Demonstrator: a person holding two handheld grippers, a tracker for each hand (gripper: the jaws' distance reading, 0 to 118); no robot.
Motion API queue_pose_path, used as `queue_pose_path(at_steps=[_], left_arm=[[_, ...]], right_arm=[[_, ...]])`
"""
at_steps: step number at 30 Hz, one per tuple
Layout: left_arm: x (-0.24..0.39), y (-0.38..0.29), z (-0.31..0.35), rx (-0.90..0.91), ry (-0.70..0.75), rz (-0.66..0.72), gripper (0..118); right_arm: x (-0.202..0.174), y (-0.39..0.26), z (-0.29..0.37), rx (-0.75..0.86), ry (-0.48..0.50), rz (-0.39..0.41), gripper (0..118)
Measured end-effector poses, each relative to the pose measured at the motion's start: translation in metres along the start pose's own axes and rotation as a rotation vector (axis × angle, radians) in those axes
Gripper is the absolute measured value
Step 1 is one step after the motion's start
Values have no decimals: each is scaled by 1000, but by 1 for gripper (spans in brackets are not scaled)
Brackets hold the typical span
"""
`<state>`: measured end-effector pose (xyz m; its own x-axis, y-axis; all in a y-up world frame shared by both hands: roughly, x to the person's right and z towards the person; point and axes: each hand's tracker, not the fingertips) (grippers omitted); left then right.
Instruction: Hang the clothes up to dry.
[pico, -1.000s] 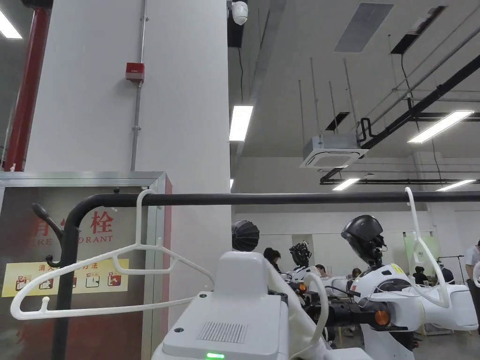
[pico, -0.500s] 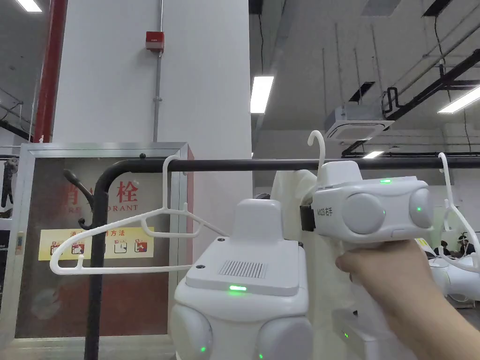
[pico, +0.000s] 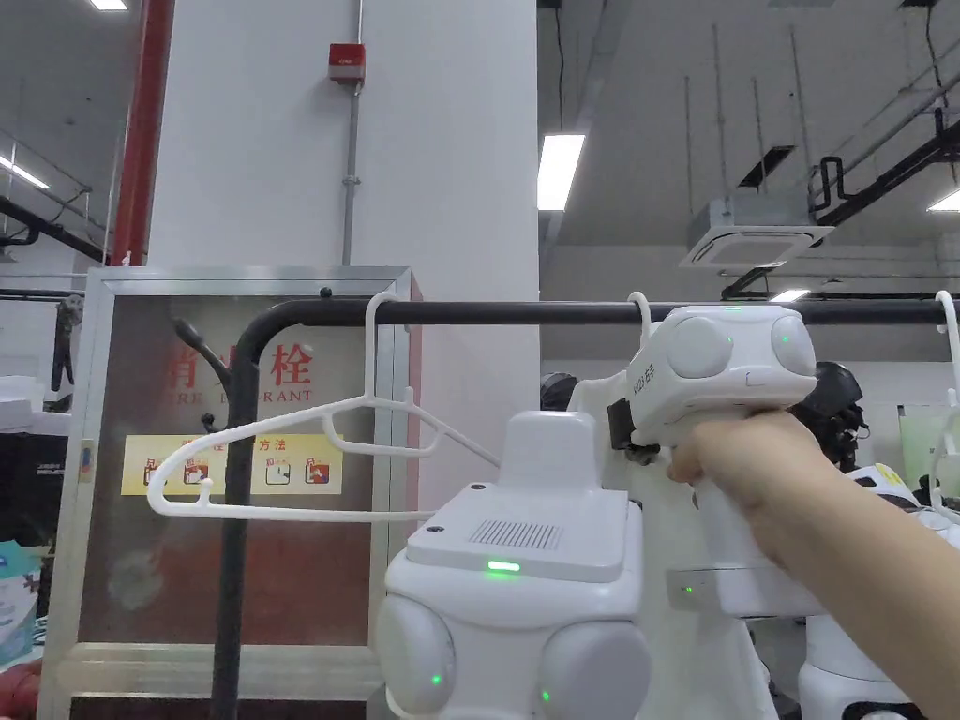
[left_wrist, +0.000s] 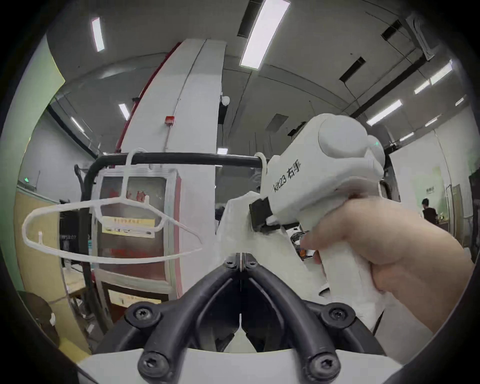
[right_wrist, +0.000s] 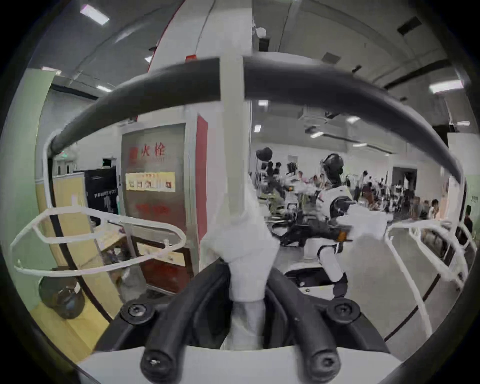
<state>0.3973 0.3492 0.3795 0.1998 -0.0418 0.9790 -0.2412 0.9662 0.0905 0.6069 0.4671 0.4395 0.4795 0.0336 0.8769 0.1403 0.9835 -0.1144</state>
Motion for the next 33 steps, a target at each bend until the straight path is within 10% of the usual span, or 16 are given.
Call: queue_pose_path(at_steps=[5,11,25,33], left_arm=[[-2,-4,-2,-8,11,6,0],[3,-14,-3,-14,7,-16,0],[2,-29,4,-44,20,-44,0],[-3,-39,17,-78,19,-28,0]], right_arm=[[-2,-10,8,53,-31,66,8],[0,-21,30,187,6,56,79],[32,-99,191,645,82,70,89],[65,-182,237,604,59,57,89]])
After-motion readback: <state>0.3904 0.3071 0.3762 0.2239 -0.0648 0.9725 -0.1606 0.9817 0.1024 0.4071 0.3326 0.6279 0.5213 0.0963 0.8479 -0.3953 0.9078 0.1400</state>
